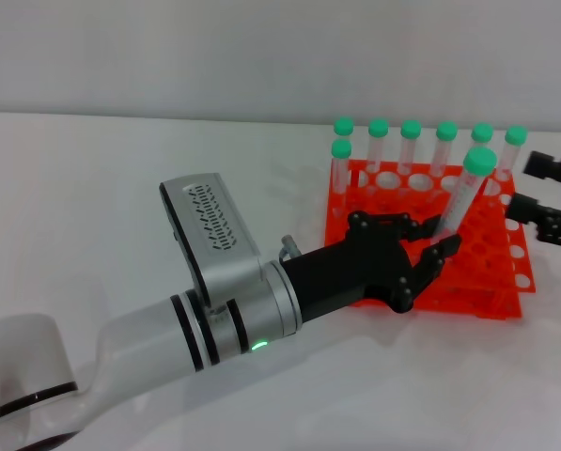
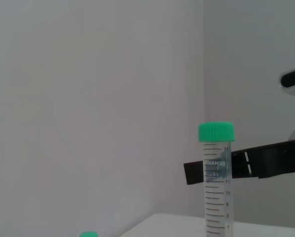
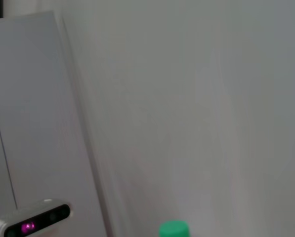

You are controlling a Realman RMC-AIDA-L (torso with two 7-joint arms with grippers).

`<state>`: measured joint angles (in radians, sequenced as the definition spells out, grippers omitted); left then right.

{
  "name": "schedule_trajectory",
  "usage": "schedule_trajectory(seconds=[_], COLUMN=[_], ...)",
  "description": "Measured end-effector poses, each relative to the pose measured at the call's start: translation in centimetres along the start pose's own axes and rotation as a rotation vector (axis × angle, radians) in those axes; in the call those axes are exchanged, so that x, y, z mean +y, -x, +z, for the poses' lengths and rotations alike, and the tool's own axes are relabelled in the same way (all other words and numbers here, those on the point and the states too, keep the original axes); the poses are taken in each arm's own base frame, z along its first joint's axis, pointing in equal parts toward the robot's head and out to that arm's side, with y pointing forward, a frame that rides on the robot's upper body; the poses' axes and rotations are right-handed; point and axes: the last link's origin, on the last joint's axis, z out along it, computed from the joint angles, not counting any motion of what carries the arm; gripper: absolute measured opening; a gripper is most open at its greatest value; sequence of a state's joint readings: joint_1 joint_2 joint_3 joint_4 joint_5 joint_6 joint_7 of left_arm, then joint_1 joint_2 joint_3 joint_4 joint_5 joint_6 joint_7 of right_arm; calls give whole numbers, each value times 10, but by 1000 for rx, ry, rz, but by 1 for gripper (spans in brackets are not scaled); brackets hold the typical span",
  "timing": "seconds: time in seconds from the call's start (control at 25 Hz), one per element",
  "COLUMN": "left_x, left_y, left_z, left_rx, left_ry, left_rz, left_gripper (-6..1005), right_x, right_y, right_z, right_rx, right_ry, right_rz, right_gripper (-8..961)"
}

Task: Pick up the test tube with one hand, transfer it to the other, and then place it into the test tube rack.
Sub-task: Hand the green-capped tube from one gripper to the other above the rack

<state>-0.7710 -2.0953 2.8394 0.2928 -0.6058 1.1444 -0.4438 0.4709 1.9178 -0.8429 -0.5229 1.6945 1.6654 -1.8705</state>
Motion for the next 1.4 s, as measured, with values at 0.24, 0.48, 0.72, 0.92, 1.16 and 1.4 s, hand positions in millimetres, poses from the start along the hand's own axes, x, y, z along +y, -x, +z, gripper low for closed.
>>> schedule_trajectory(seconds=[0.24,0.48,0.72,0.92,1.16,1.4], left_x=[0,0,0,-3,-5,-5], left_y=[0,0,1,2,1,1], left_z=[0,0,1,0,1,2], left_rx=[-3,-4,-7,-15,-18,-27], left_ry=[-1,-1,-3,-10,-14,-7], left_rz=[0,-2,-2,1,1,9], left_gripper=[195,196,196,196,196,196], right_x=[6,10,11,11,9,8], right_y=[-4,-5,-4,-3,-3,-4], right_z=[22,34,39,39,41,41], right_rx=[2,-6,-22,-26,-24,-22], right_ry=[41,64,65,65,55,46], right_rz=[0,-3,-7,-15,-18,-11], right_gripper=[841,801,753,638,455,284])
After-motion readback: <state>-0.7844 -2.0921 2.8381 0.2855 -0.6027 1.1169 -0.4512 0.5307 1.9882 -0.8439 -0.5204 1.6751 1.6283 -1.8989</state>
